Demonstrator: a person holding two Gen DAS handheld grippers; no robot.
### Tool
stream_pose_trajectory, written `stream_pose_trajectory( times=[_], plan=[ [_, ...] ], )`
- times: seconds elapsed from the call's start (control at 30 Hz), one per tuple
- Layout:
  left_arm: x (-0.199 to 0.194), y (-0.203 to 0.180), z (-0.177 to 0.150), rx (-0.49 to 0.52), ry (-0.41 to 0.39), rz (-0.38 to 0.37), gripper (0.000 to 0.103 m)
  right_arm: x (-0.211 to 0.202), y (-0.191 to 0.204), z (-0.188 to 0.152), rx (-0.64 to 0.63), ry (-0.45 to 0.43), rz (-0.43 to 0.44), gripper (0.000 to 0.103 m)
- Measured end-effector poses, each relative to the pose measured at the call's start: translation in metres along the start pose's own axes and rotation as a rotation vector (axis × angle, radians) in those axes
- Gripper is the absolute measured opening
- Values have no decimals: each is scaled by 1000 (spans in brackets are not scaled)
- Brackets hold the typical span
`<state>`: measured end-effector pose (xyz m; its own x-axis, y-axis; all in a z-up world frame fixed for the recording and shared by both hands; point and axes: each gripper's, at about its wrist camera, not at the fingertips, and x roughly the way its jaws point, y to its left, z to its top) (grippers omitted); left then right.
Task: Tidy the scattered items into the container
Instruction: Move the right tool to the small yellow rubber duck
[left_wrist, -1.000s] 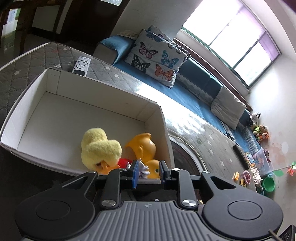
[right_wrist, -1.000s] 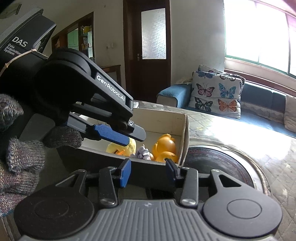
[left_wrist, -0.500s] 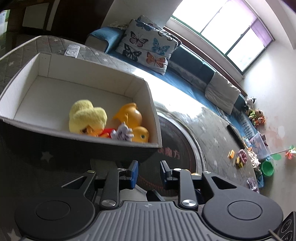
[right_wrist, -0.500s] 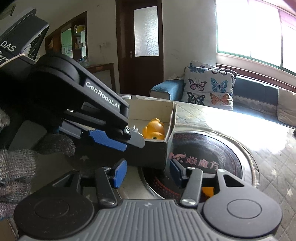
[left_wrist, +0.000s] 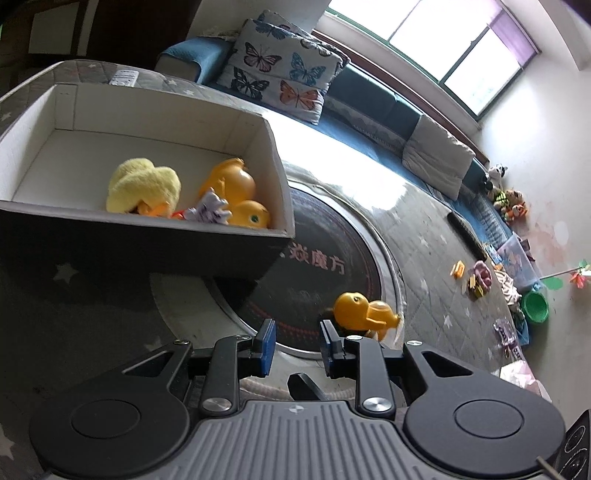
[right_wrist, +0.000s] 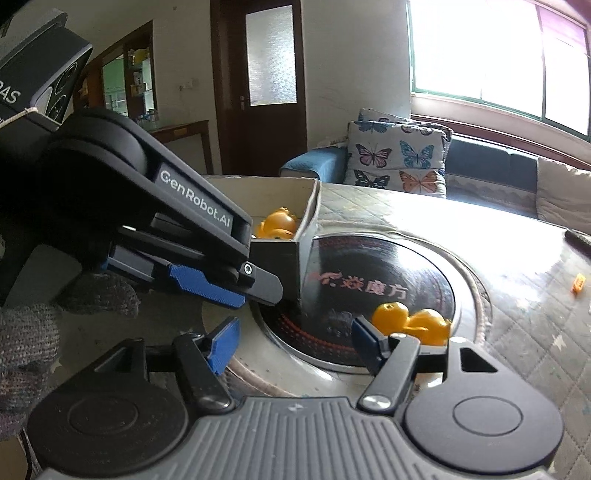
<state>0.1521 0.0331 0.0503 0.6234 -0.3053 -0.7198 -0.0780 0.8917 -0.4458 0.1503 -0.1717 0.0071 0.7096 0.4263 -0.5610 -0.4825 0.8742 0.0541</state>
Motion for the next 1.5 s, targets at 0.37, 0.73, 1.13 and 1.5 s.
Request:
stream_pose_trajectory(
  times=[0.37,0.73,1.13,1.5],
  plan=[
    [12,-15,-8,41,38,10,29,-3,-16,-14,32,23,-21,74],
    [25,-29,-8,56,64,-5,31,-6,-36,-20,65,33,-59,81],
    [39,-36,2,51,75,-6,31,4,-56,-20,76,56,-79,83],
    [57,-43,15,45,81,-10,31,27,-76,-14,58,69,-86,83]
  ],
)
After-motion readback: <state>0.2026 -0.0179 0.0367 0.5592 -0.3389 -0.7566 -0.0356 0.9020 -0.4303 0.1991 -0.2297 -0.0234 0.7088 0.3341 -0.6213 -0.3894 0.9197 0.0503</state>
